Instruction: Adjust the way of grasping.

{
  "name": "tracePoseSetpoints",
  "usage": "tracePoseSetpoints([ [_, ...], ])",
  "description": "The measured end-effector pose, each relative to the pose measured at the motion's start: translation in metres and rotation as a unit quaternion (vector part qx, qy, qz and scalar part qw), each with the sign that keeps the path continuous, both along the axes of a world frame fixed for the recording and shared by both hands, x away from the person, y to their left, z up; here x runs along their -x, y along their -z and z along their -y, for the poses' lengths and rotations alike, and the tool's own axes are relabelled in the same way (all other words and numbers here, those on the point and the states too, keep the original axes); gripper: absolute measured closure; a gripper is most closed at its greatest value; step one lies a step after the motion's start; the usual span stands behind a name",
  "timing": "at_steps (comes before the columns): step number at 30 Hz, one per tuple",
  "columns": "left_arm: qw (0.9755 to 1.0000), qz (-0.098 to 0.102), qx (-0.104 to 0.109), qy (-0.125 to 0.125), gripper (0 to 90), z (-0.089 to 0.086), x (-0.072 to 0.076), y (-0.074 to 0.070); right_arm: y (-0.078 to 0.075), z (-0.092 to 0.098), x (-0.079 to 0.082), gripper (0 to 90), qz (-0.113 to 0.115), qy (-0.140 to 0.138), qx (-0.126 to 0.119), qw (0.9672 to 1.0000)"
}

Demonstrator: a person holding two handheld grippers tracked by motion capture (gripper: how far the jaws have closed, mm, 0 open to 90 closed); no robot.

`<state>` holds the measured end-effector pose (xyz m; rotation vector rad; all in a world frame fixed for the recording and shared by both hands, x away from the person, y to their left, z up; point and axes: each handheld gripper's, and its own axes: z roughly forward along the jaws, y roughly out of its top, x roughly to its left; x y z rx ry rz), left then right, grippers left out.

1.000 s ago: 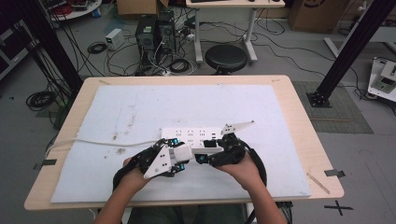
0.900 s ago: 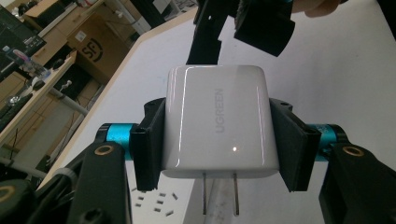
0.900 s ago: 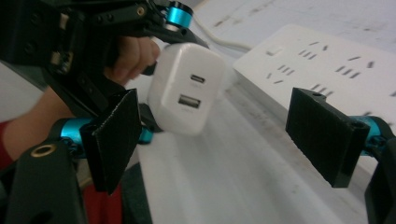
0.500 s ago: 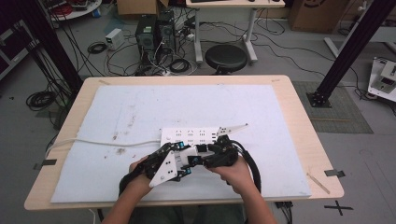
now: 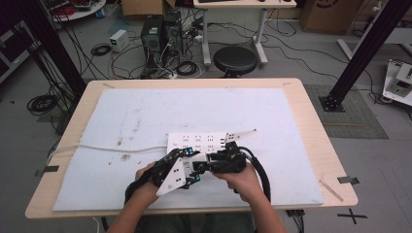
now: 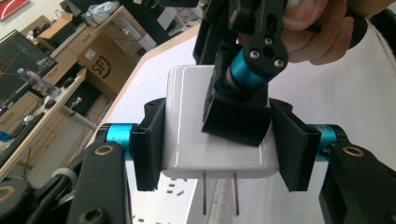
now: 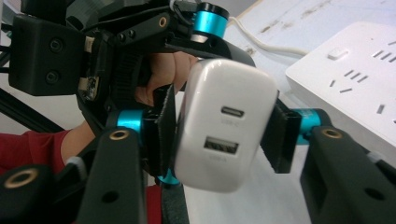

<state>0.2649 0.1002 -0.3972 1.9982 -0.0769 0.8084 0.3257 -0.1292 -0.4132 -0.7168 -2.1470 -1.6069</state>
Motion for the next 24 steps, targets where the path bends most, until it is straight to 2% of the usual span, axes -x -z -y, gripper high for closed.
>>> tracePoseSetpoints([
  [5, 1.0, 0.007, -0.005, -0.001, 42.5, 0.0, 0.0, 0.0, 0.001, 0.0, -0.001, 57.2, -0.004, 0.0, -0.006, 1.0],
  [11, 0.9998, 0.01, -0.014, -0.006, 41.7, 0.002, -0.002, 0.0, 0.001, 0.0, -0.002, 62.2, -0.022, 0.0, -0.005, 0.9997],
  [14, 0.9996, -0.025, -0.008, -0.004, 40.7, 0.001, -0.005, -0.002, 0.001, 0.0, -0.001, 63.1, -0.019, 0.001, -0.002, 0.9998],
  [18, 0.9989, -0.044, 0.005, -0.013, 27.0, -0.003, -0.007, -0.004, -0.002, 0.006, 0.0, 63.3, -0.008, 0.022, 0.001, 0.9997],
  [21, 0.9981, -0.056, 0.012, -0.025, 23.5, -0.01, -0.007, -0.006, -0.006, 0.011, 0.0, 63.2, 0.014, 0.032, 0.008, 0.9993],
  [22, 0.9976, -0.061, 0.017, -0.026, 22.8, -0.013, -0.008, -0.006, -0.007, 0.012, 0.0, 63.2, 0.019, 0.031, 0.014, 0.9993],
  [24, 0.9963, -0.072, 0.027, -0.039, 21.2, -0.021, -0.01, -0.008, -0.009, 0.013, 0.001, 63.2, 0.043, 0.035, 0.032, 0.998],
])
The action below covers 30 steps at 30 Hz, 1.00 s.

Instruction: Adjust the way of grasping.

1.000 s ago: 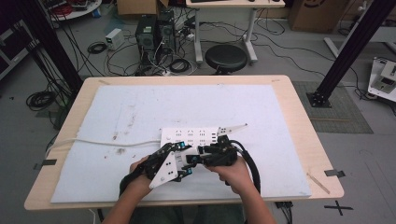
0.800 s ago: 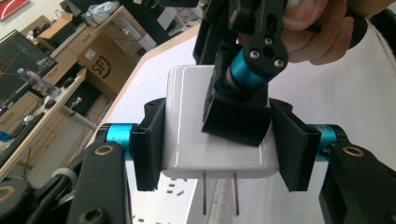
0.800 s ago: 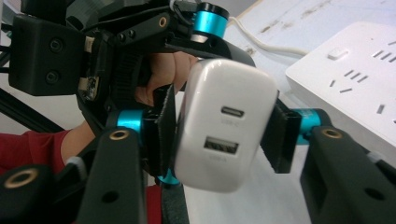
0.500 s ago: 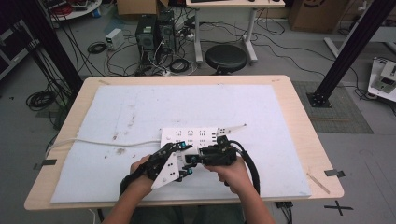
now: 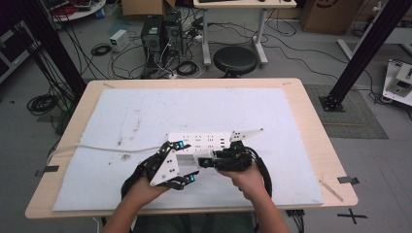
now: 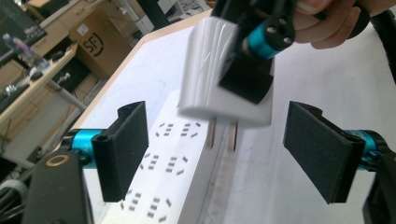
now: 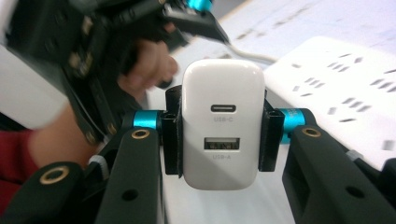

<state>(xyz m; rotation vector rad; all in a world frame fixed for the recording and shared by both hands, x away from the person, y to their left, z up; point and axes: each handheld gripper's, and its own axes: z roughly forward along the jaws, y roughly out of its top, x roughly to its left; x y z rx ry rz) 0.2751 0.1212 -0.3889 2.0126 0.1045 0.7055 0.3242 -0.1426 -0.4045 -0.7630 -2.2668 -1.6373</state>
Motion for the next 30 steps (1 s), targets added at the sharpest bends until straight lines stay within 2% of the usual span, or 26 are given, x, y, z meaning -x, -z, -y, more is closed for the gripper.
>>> tracePoseSetpoints([
  [4, 0.9993, -0.021, 0.014, -0.028, 19.8, -0.019, -0.006, -0.005, -0.004, -0.002, 0.002, 63.2, 0.05, 0.014, 0.037, 0.998],
  [6, 0.9985, -0.029, 0.016, -0.043, 19.3, -0.028, -0.008, -0.007, -0.007, -0.003, -0.001, 63.2, 0.066, 0.023, 0.05, 0.9963],
  [8, 0.9977, -0.041, 0.02, -0.051, 18.6, -0.037, -0.009, -0.009, -0.009, -0.003, -0.004, 63.2, 0.079, 0.032, 0.063, 0.9944],
  [10, 0.9966, -0.049, 0.02, -0.062, 17.7, -0.046, -0.01, -0.011, -0.012, -0.003, -0.01, 63.2, 0.082, 0.037, 0.079, 0.9928],
  [12, 0.9954, -0.06, 0.015, -0.074, 16.1, -0.056, -0.011, -0.012, -0.015, -0.002, -0.017, 63.2, 0.089, 0.035, 0.1, 0.9904],
  [16, 0.9927, -0.074, 0.004, -0.095, 16.1, -0.072, -0.011, -0.014, -0.023, -0.001, -0.029, 63.2, 0.104, 0.038, 0.141, 0.9838],
  [21, 0.9899, -0.087, -0.005, -0.112, 16.1, -0.086, -0.011, -0.018, -0.034, -0.003, -0.042, 63.2, 0.123, 0.027, 0.188, 0.9742],
  [23, 0.9888, -0.091, -0.008, -0.118, 16.1, -0.09, -0.01, -0.019, -0.038, -0.004, -0.046, 63.2, 0.13, 0.021, 0.213, 0.9682],
  [25, 0.9879, -0.101, -0.01, -0.118, 16.1, -0.095, -0.011, -0.02, -0.041, -0.004, -0.052, 63.2, 0.127, 0.013, 0.223, 0.9663],
  [27, 0.9867, -0.106, -0.012, -0.122, 16.1, -0.098, -0.012, -0.02, -0.044, -0.004, -0.056, 63.2, 0.128, 0.01, 0.241, 0.9619],
  [28, 0.9863, -0.109, -0.014, -0.123, 16.1, -0.1, -0.012, -0.021, -0.045, -0.003, -0.059, 63.2, 0.127, 0.007, 0.243, 0.9617],
  [30, 0.9858, -0.109, -0.017, -0.127, 16.1, -0.103, -0.014, -0.022, -0.047, -0.004, -0.063, 63.2, 0.125, 0.001, 0.257, 0.9583],
])
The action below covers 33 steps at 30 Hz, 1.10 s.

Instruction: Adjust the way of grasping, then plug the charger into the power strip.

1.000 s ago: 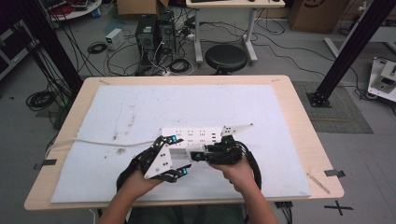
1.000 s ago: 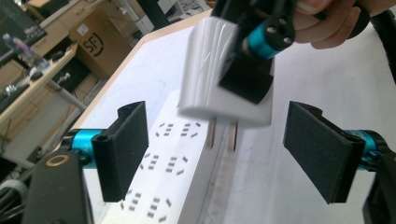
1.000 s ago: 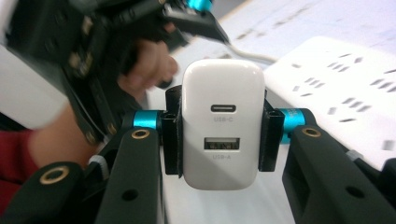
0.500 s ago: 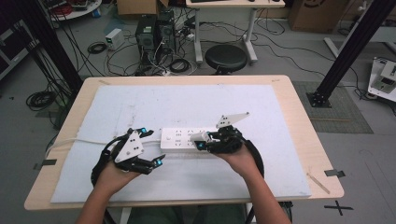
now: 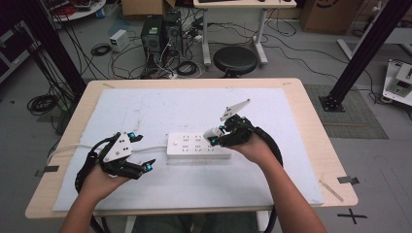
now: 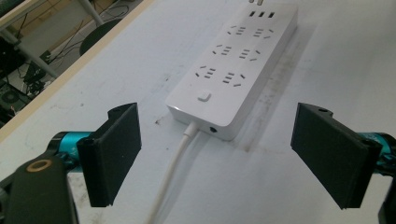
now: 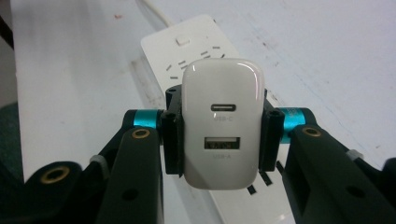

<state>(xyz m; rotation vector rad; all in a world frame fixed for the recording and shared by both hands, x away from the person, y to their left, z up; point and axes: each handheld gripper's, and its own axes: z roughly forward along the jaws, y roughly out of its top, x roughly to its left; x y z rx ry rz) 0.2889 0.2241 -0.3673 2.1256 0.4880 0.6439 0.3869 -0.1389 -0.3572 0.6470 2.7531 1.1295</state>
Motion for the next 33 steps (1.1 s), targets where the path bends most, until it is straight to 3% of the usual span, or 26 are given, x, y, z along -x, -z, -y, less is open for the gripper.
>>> tracePoseSetpoints([
  [10, 0.9999, -0.005, 0.008, -0.006, 16.1, -0.01, -0.009, -0.003, -0.007, -0.003, -0.01, 63.2, -0.002, -0.009, 0.031, 0.9995],
  [15, 0.9997, -0.011, 0.013, -0.017, 16.1, -0.016, -0.014, -0.005, -0.01, -0.009, -0.02, 63.2, -0.003, -0.037, 0.065, 0.9972],
  [18, 0.9996, -0.011, 0.017, -0.022, 16.1, -0.02, -0.013, -0.005, -0.01, -0.014, -0.026, 63.2, 0.0, -0.058, 0.106, 0.9926],
  [24, 0.9995, -0.014, 0.013, -0.027, 16.1, -0.025, -0.01, -0.001, -0.008, -0.024, -0.042, 63.3, -0.008, -0.087, 0.152, 0.9845],
  [27, 0.9994, -0.015, 0.017, -0.028, 16.1, -0.026, -0.009, 0.0, -0.006, -0.032, -0.046, 63.3, -0.009, -0.103, 0.188, 0.9767],
  [33, 0.9993, -0.015, 0.018, -0.03, 16.1, -0.027, -0.008, 0.001, 0.001, -0.04, -0.053, 63.2, -0.011, -0.124, 0.218, 0.968],
])
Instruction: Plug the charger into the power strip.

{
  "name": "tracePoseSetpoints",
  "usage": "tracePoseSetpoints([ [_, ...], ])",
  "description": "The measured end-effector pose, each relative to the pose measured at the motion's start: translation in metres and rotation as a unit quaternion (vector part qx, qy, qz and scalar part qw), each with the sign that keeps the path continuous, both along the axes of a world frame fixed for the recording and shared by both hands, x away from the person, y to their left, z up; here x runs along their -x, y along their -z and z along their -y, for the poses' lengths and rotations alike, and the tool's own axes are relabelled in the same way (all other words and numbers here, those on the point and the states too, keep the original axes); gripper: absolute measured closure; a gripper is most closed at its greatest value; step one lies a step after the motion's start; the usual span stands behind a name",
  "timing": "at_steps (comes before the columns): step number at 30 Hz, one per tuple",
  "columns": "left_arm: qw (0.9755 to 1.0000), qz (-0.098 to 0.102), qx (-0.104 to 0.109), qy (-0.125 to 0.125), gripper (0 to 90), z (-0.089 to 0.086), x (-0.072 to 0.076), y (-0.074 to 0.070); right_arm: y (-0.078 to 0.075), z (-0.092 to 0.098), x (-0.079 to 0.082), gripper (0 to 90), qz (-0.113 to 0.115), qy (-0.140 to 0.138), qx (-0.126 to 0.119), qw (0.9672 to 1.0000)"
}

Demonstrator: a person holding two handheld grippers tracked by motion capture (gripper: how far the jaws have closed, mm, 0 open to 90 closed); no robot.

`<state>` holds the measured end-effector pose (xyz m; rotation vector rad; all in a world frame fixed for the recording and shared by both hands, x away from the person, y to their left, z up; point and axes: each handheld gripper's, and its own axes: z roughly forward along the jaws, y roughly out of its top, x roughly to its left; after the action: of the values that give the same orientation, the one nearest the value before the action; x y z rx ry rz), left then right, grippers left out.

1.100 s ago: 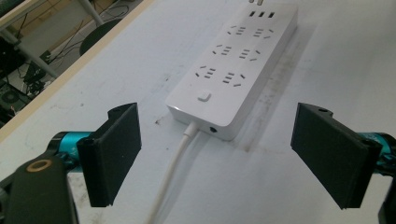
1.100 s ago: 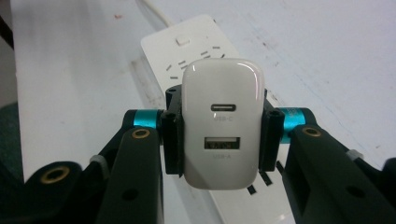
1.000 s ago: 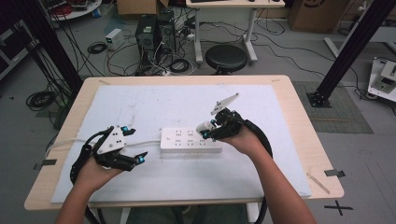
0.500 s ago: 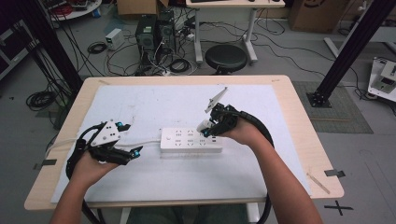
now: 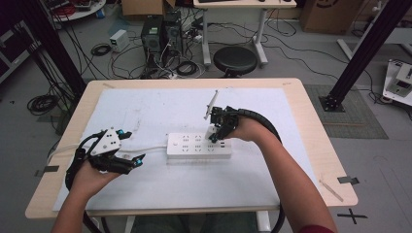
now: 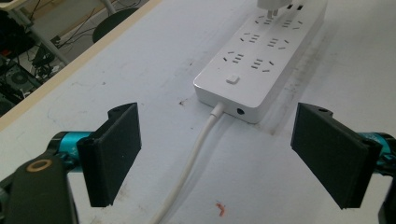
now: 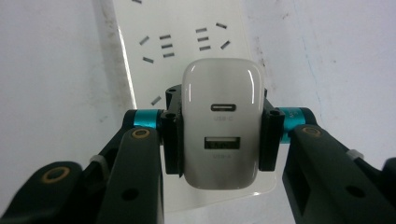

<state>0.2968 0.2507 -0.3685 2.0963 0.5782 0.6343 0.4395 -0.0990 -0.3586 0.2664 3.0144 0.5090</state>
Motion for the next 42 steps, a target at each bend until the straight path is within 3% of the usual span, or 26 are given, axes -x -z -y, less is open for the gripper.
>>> tracePoseSetpoints([
  [6, 1.0, -0.002, 0.001, 0.003, 16.1, 0.002, 0.001, 0.002, -0.003, -0.005, -0.004, 63.2, 0.01, -0.024, 0.009, 0.9996],
  [19, 1.0, -0.002, 0.001, 0.004, 16.1, 0.002, 0.0, 0.003, 0.001, -0.012, -0.006, 63.3, 0.01, -0.039, 0.038, 0.9984],
  [24, 1.0, 0.0, 0.005, 0.003, 16.1, 0.004, 0.0, 0.005, 0.001, -0.021, -0.005, 63.3, 0.019, -0.062, 0.064, 0.9959],
  [30, 1.0, 0.0, 0.006, 0.008, 16.1, 0.009, -0.001, 0.007, 0.003, -0.023, -0.003, 63.4, 0.029, -0.071, 0.063, 0.995],
  [32, 0.9999, 0.0, 0.006, 0.008, 16.1, 0.01, -0.002, 0.008, 0.011, -0.028, -0.001, 63.4, 0.036, -0.076, 0.081, 0.9932],
  [42, 0.9999, -0.003, 0.005, 0.009, 16.1, 0.014, -0.007, 0.009, 0.013, -0.026, -0.006, 63.7, 0.018, -0.071, 0.069, 0.995],
])
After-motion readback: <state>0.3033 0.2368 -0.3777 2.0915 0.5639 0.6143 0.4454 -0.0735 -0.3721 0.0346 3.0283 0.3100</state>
